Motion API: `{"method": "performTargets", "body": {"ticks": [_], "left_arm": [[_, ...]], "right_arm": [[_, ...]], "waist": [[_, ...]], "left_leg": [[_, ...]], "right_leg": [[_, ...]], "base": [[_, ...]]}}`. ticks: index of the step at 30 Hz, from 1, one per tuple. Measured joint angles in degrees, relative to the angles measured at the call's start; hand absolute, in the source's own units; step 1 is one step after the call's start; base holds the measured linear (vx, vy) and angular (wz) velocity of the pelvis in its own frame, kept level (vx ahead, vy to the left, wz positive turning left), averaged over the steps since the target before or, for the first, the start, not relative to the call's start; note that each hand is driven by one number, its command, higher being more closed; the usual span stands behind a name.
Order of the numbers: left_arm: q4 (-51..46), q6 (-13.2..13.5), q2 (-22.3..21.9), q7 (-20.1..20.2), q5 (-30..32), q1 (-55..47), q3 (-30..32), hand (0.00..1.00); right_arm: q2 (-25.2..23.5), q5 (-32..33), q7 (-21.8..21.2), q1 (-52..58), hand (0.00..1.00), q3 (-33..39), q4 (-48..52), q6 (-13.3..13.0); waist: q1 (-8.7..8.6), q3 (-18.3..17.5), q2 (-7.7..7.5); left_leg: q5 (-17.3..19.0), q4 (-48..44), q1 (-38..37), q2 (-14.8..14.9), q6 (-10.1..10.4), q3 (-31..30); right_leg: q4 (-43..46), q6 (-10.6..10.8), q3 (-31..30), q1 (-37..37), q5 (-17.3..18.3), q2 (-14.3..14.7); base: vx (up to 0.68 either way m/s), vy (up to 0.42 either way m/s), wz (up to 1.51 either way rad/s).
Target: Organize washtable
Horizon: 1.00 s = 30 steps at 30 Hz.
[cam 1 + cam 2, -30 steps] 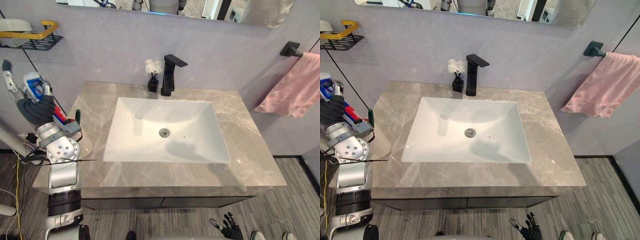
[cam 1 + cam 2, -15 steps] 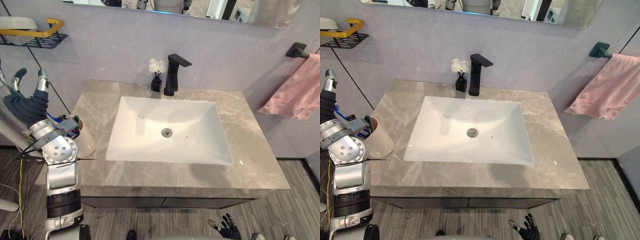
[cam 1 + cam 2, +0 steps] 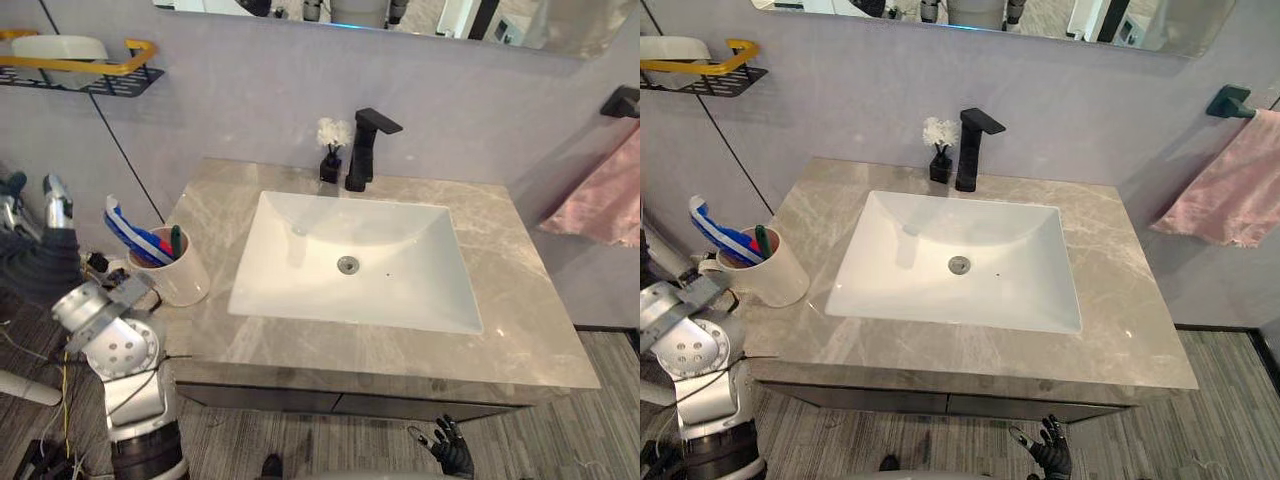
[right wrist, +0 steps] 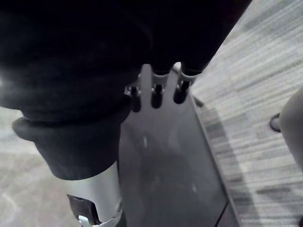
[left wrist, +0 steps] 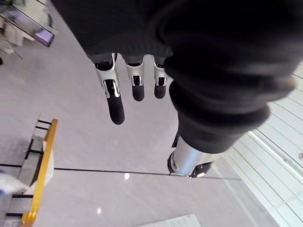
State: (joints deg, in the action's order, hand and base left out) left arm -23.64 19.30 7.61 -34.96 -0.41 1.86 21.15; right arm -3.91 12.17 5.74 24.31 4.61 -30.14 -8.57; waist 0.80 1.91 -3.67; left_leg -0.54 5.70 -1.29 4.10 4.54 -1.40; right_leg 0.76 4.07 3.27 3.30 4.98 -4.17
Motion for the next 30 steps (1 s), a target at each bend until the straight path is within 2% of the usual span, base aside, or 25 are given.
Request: {"method": "performTargets", "body": {"ticks": [1, 2, 7, 14, 19, 26, 30], "left_arm": [[-0.3, 0.0, -0.8, 0.0, -0.4, -0.9, 0.1, 0.0], [-0.5, 0.1, -2.3, 0.0, -1.4, -2.5, 0.7, 1.0], [-0.4, 0.0, -7.2, 0.0, -4.1, -8.0, 2.0, 1.0], [5.7, -0.5, -10.3, 1.8, -6.8, -9.9, 1.6, 1.0], [11.3, -2.7, -10.9, 3.9, -6.7, -11.0, -0.4, 1.0], [17.8, -4.4, -10.8, 7.3, -6.7, -11.0, -6.1, 1.0], [19.5, -4.5, -10.7, 8.2, -6.6, -9.9, -8.8, 1.0]], "right_arm": [[-0.1, 0.0, 0.3, -0.1, 0.0, 0.0, 0.0, 0.0], [-0.2, 0.0, 0.5, -0.5, 0.0, -0.1, 0.0, 0.0], [-0.2, 0.2, 0.8, -1.5, 0.0, -0.2, 0.0, 0.0], [-0.1, 0.3, 1.8, -1.9, 0.0, -1.2, 0.1, 0.0], [-0.1, 0.3, 1.8, -1.9, 0.0, -1.2, 0.1, 0.0], [0.0, 0.2, 1.9, -1.8, 0.0, -2.1, 0.0, 0.0], [0.0, 0.2, 2.0, -1.6, 0.0, -2.3, 0.0, 0.0]], "waist": [[0.03, 0.0, 0.02], [0.1, 0.0, 0.03], [0.3, 0.1, 0.01], [0.48, 0.0, -0.11], [0.49, 0.0, -0.14], [0.87, -0.3, -0.48], [1.36, -0.3, -0.52]], "left_leg": [[0.0, 0.0, 0.0, 0.0, 0.0, 0.0], [-0.1, 0.0, 0.0, 0.0, 0.0, -0.1], [-0.2, 0.0, -0.1, 0.0, 0.1, -0.3], [-0.2, 0.0, -0.2, 0.0, 0.1, -0.3], [-0.3, 0.0, -0.2, 0.0, 0.1, -0.2], [-0.3, -0.3, -0.2, 0.0, 0.1, 0.2], [-0.3, -0.4, -0.2, 0.1, 0.2, 0.7]], "right_leg": [[0.0, 0.0, 0.0, 0.0, 0.0, 0.0], [0.0, 0.0, 0.3, 0.2, 0.0, 0.0], [0.0, 0.0, 1.5, 0.6, 0.0, -0.1], [0.0, 0.1, 2.0, 0.8, 0.1, -0.4], [0.0, 0.1, 2.9, 0.9, 0.1, -0.5], [-0.3, 0.3, 2.8, 0.9, 0.2, -0.6], [-0.5, 0.3, 2.3, 0.7, 0.2, -0.5]], "base": [[-0.01, -0.006, 0.06], [-0.01, -0.005, 0.09], [-0.01, -0.005, 0.07], [0.0, 0.0, 0.0], [0.0, -0.001, 0.01], [0.0, -0.001, -0.01], [0.0, -0.004, -0.06]]}}
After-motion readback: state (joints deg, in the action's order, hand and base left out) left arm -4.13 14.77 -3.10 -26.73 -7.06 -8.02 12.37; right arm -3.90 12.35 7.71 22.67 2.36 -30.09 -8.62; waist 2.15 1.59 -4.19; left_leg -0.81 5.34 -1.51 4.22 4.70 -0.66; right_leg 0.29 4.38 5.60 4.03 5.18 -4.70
